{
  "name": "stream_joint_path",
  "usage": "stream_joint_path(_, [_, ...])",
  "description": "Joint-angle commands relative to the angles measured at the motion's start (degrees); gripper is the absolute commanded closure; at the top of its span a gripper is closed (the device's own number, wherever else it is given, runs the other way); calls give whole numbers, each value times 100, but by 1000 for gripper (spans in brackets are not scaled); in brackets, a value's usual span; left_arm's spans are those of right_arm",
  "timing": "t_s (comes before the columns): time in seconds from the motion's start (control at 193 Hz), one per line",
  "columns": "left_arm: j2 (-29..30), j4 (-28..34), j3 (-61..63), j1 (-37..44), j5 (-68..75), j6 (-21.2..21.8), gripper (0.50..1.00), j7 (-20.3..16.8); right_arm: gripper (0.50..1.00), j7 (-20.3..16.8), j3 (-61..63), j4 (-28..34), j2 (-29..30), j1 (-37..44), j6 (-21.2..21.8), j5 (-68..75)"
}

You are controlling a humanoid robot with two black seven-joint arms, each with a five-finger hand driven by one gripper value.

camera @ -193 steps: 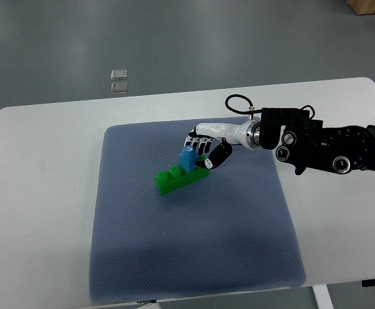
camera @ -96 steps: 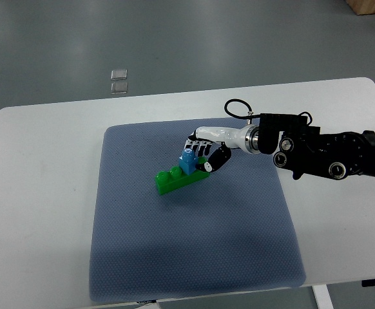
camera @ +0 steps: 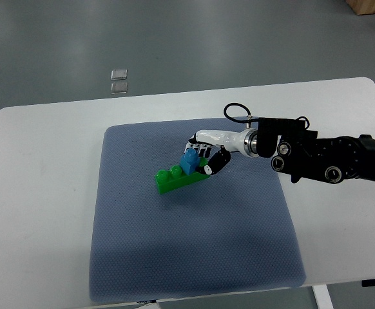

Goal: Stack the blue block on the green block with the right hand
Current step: 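Open the right hand and withdraw it from the stacked blocks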

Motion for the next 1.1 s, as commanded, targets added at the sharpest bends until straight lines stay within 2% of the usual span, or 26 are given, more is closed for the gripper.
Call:
stream_joint_path(0.0, [0, 0, 0, 0, 0, 0, 500, 0, 867, 0, 0, -1, 0, -1, -8, -1])
stream_joint_path(0.109, [0, 0, 0, 0, 0, 9, 500, 0, 867, 0, 0, -1, -9, -1, 1, -1])
stream_joint_path(0.166, [0, -8, 8, 0, 0, 0, 500, 0, 799, 0, 18, -1, -9, -1, 1, 8])
stream_joint_path(0.218, [0, -8, 9, 0, 0, 0, 500, 0, 799, 0, 18, -1, -9, -1, 1, 8])
stream_joint_path(0.223, [0, 0, 0, 0, 0, 0, 500, 0, 704, 0, 18, -1, -18, -1, 27, 26])
stream_joint_path(0.254, [0, 0, 0, 0, 0, 0, 500, 0, 652, 0, 27, 7, -26, -1, 36, 43])
stream_joint_path(0.29, [0, 0, 0, 0, 0, 0, 500, 0, 617, 0, 27, 7, -35, -1, 36, 43])
stream_joint_path(0.353, [0, 0, 0, 0, 0, 9, 500, 0, 587, 0, 27, 7, -70, -1, 54, 61])
stream_joint_path(0.555, [0, 0, 9, 0, 0, 0, 500, 0, 581, 0, 44, 43, -211, 7, 133, 87])
stream_joint_path(0.804, [0, -8, 9, 0, 0, 0, 500, 0, 579, 9, 141, 139, -615, 87, 449, 140])
stream_joint_path(1.094, [0, -8, 9, 9, 0, 0, 500, 0, 579, 18, 1028, 78, -940, 60, 774, 649])
